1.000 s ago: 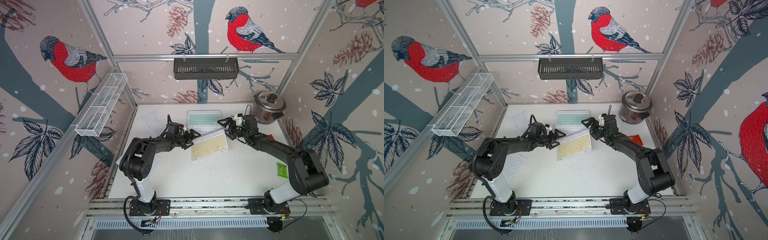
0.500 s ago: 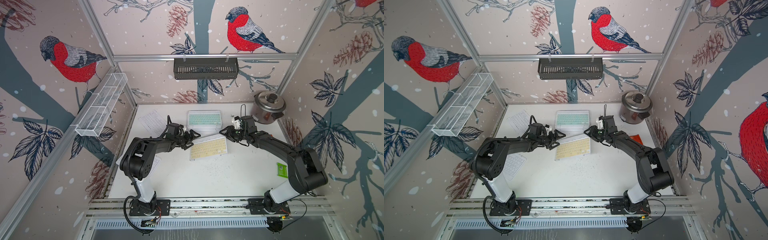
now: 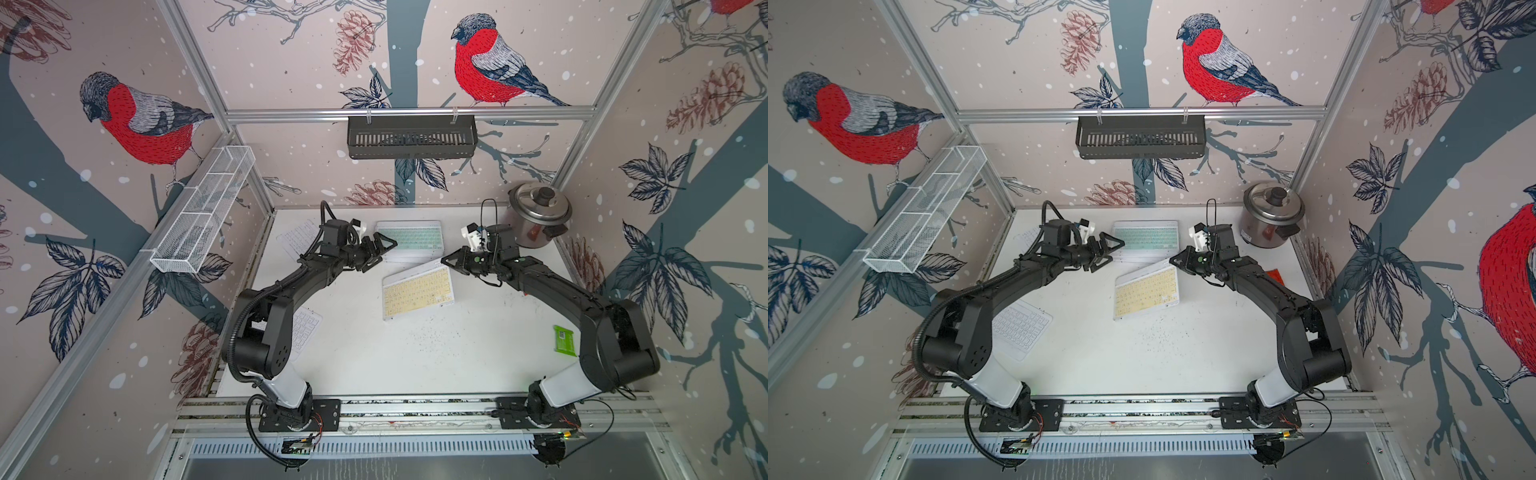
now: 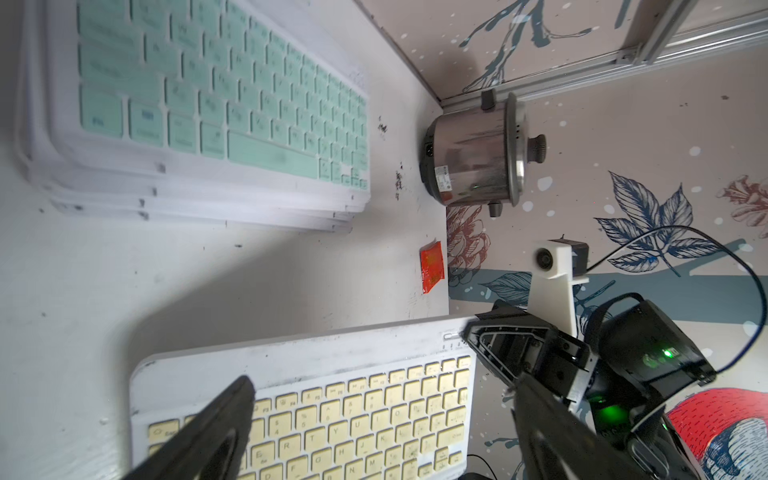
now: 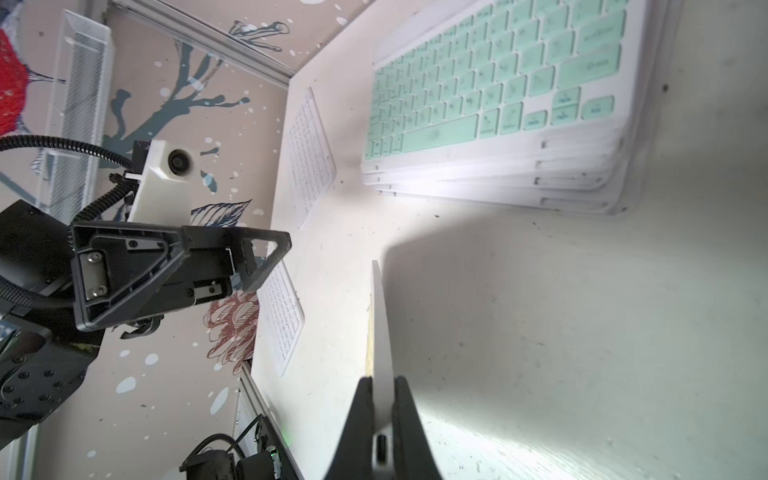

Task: Stack the numeric keypads
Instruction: Pick up the numeric keypad from the center of the board, then place the numeric keypad at the numeric keypad.

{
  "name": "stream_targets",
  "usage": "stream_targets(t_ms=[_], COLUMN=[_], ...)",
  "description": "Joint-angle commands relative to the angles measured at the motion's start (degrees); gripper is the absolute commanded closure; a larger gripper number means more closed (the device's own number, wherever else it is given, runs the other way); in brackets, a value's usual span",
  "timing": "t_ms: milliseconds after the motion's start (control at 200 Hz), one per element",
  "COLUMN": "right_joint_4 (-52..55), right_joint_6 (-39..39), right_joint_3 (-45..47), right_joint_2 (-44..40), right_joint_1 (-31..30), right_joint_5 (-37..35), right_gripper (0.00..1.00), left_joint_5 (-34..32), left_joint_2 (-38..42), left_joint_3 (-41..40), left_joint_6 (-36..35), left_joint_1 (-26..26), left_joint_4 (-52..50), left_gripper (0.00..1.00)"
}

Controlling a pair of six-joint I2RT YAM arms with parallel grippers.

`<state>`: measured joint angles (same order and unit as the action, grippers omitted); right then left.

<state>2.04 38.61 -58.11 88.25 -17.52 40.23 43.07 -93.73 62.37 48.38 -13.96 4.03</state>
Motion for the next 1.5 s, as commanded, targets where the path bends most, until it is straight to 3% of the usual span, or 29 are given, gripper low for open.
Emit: stream_targets(t_ms=[0,190,385,841,941,1241,1497], right_joint_4=[-6.8,-17.61,-22.18,-64.76,-62.52,-42.67,-40.24], right_joint_6=[-0.63,6.9,11.57,48.56,47.22,30.73,30.15], right_joint_3=[-3.48,-11.94,-22.25,-39.09,-41.77,-46.22,-49.64], right_joint_2=[1.48,11.17,22.87,50.94,53.45,55.93,59.29], right_joint_1=[1.43,4.58,5.96,9.76,9.93,10.75,10.67], right_joint_5=[6.49,16.66,19.43,27.92,28.6,26.36,24.92], right_gripper=[0.99,0.99,0.99,0.99,0.99,0.97,0.95], left_joint_5=[-0.79,-1.08,-4.03,-7.94,-8.34,-8.46,-8.33], left_joint_2=[0.59,-2.6,-7.97,-20.41,-22.36,-26.88,-28.85], left_joint_3=[3.24,9.62,16.11,26.39,27.51,30.42,31.54], left_joint_6=[-4.8,-6.35,-7.8,-10.55,-10.61,-10.43,-10.56], left_joint_1=[2.16,4.9,5.18,5.25,5.25,5.08,4.99], left_joint_4=[-8.4,-10.97,-13.22,-17.53,-17.47,-17.48,-17.69], left_gripper=[0.04,0.04,0.04,0.03,0.03,0.04,0.04])
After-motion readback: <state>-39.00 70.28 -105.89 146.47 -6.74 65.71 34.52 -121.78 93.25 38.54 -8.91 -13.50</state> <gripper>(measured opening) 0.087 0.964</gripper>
